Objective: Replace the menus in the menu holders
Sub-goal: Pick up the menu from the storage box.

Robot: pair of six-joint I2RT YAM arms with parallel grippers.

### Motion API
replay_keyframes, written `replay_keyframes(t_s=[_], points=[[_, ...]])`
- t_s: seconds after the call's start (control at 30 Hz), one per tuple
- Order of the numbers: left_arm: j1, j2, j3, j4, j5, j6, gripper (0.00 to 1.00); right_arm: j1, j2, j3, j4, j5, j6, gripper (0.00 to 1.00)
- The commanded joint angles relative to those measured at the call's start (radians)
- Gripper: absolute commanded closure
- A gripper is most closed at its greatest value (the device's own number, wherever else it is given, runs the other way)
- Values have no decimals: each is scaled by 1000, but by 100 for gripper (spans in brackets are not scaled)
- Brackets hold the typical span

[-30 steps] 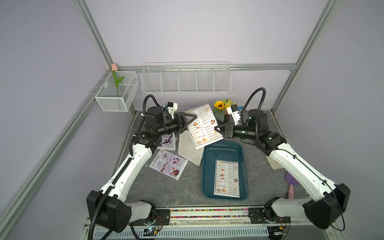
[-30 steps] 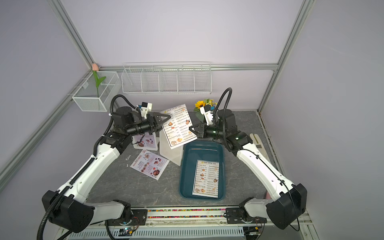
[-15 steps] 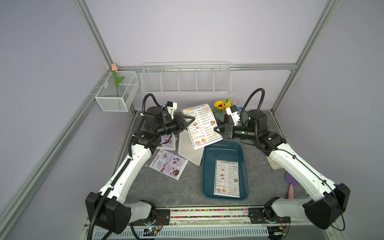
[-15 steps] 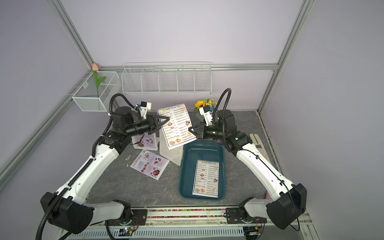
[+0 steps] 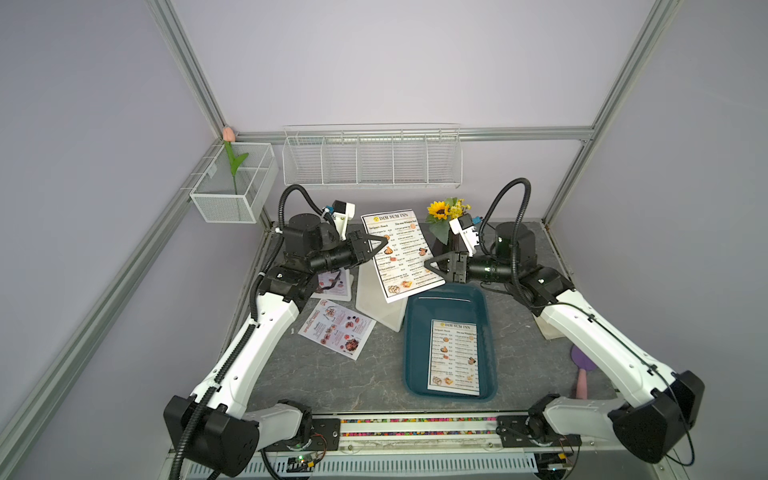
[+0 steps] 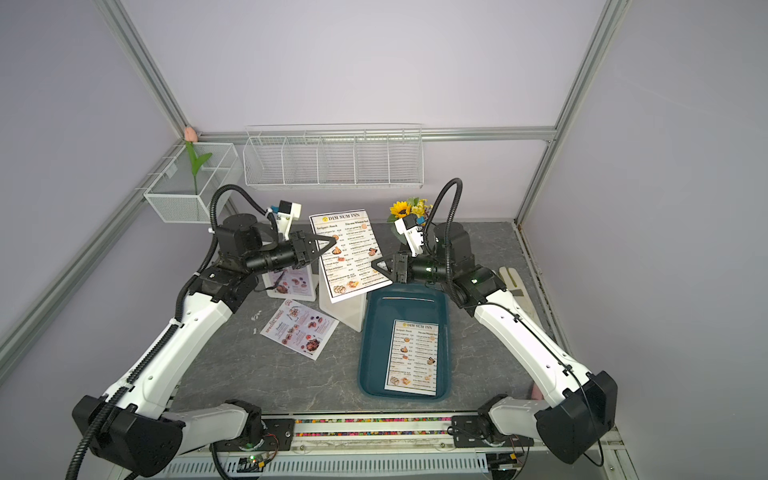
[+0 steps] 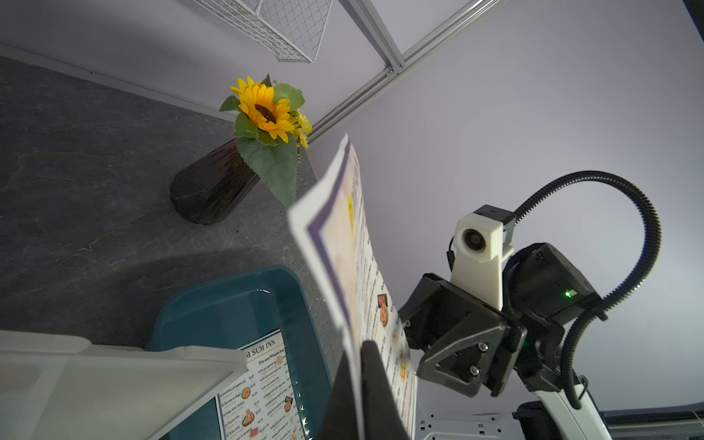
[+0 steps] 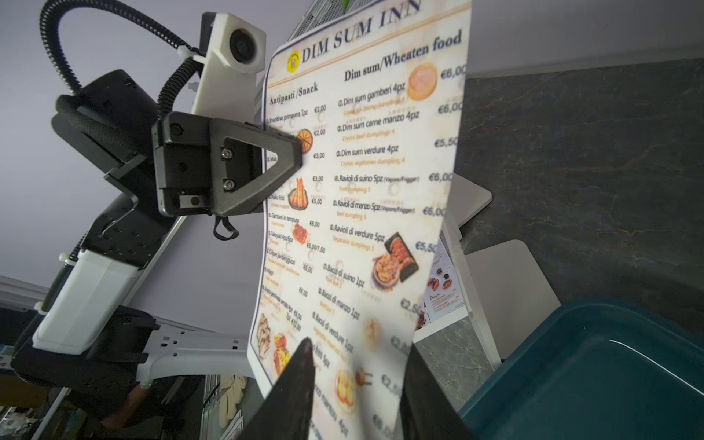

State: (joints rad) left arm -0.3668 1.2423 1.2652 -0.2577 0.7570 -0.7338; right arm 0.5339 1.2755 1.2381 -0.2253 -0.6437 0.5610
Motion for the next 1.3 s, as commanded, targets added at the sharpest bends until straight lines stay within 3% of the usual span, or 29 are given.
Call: replay_keyframes(t_s=[0.0,0.4,0.63,0.83,0.97,1.13,1.27], points=[[-19,-35,38,-15,65,93,100,5,-34,-14,37,-58,-43,54],[-68,-29,142,-71,172,180,100,-7,-29,-33,77,-160,-127,33],[-122,11,253,-219,141,265,100,-31,-51,-57,148,-232,-198,28],[-129,18,275,-228,142,268,100,-62,-46,-57,231,-290,-169,27],[-133,20,277,-232,145,277,100,-69,-41,-64,333,-335,-96,34],[-135,23,275,-233,133,291,100,-69,-27,-65,400,-368,-21,61],[-135,25,276,-241,117,309,100,-69,-32,-59,364,-359,-23,76]])
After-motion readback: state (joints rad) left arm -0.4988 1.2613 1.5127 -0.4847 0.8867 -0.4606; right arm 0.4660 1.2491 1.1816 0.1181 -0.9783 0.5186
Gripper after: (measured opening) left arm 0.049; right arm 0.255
